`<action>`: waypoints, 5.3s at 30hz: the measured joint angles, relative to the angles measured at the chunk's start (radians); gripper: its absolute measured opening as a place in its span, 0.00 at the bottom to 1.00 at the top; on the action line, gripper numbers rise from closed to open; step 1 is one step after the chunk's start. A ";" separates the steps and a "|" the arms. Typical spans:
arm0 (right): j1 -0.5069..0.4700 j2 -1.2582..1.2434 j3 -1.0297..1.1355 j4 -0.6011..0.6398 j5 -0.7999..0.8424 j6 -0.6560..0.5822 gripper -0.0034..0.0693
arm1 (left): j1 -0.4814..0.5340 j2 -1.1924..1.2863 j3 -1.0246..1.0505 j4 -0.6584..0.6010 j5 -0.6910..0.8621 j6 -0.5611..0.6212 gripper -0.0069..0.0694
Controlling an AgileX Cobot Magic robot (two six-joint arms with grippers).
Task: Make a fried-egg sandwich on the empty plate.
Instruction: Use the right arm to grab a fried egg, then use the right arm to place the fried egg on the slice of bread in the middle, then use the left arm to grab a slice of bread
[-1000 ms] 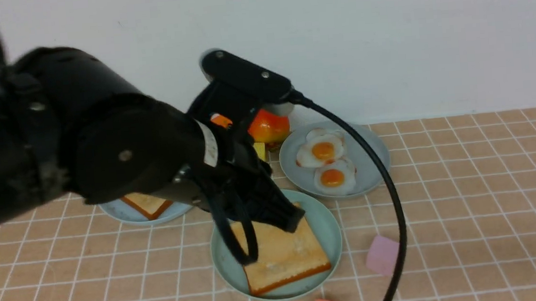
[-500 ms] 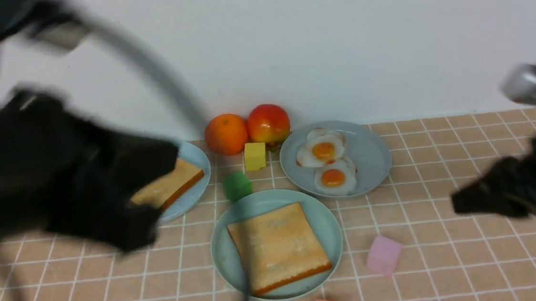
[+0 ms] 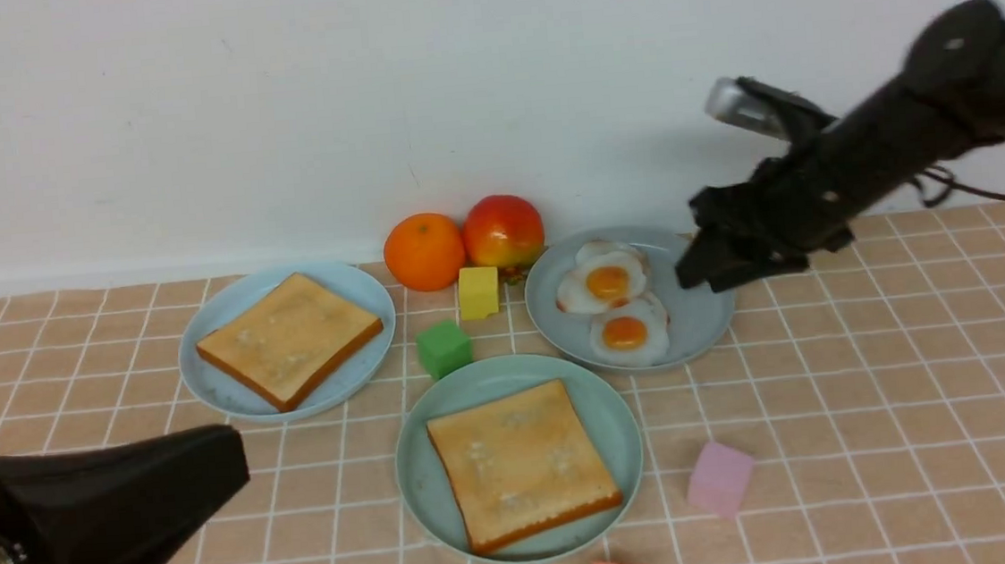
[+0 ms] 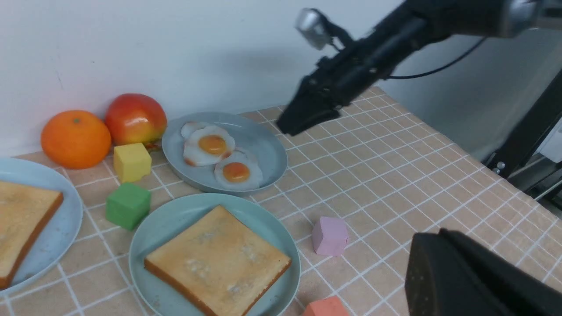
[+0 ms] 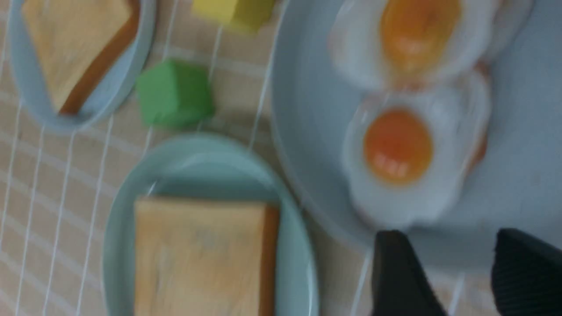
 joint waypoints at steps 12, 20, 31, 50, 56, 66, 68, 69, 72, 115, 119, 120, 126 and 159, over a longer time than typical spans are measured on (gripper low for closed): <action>0.030 0.265 -0.317 -0.006 0.010 0.117 0.62 | 0.000 0.000 0.001 0.000 -0.012 0.000 0.07; 0.042 0.285 -0.320 -0.007 -0.074 0.119 0.62 | 0.000 0.000 0.001 -0.001 -0.012 0.000 0.07; 0.042 0.312 -0.320 0.002 -0.111 0.122 0.62 | 0.000 0.000 0.001 -0.004 -0.012 0.000 0.07; 0.040 0.324 -0.320 0.049 -0.099 0.122 0.56 | 0.000 0.000 0.001 -0.004 0.005 -0.001 0.08; 0.040 0.310 -0.321 0.042 -0.094 0.122 0.56 | 0.000 0.000 0.001 -0.004 0.006 -0.002 0.09; 0.053 0.310 -0.321 0.050 -0.110 0.122 0.56 | 0.000 0.000 0.001 -0.004 0.006 -0.003 0.09; 0.056 0.310 -0.321 0.050 -0.113 0.122 0.56 | 0.000 0.000 0.001 -0.004 0.006 -0.003 0.09; 0.060 0.313 -0.321 0.051 -0.123 0.122 0.56 | 0.000 0.000 0.001 -0.004 0.006 -0.003 0.10; 0.061 0.320 -0.321 0.052 -0.125 0.122 0.56 | 0.000 0.000 0.001 -0.004 0.006 -0.003 0.10; 0.136 -0.051 -0.071 0.043 0.179 0.084 0.14 | 0.000 0.000 0.001 0.056 0.147 -0.003 0.13; 0.228 -0.100 0.106 0.076 0.055 0.073 0.14 | 0.000 0.000 0.001 0.112 0.180 -0.003 0.13; 0.235 -0.100 0.130 0.085 0.027 0.073 0.14 | 0.000 0.000 0.001 0.118 0.182 -0.003 0.13; 0.265 -0.075 0.218 0.141 -0.090 0.066 0.14 | 0.000 0.000 0.001 0.143 0.201 -0.003 0.13; 0.221 -0.747 0.324 -0.456 0.160 0.322 0.03 | 0.092 0.627 -0.293 0.201 0.344 0.004 0.07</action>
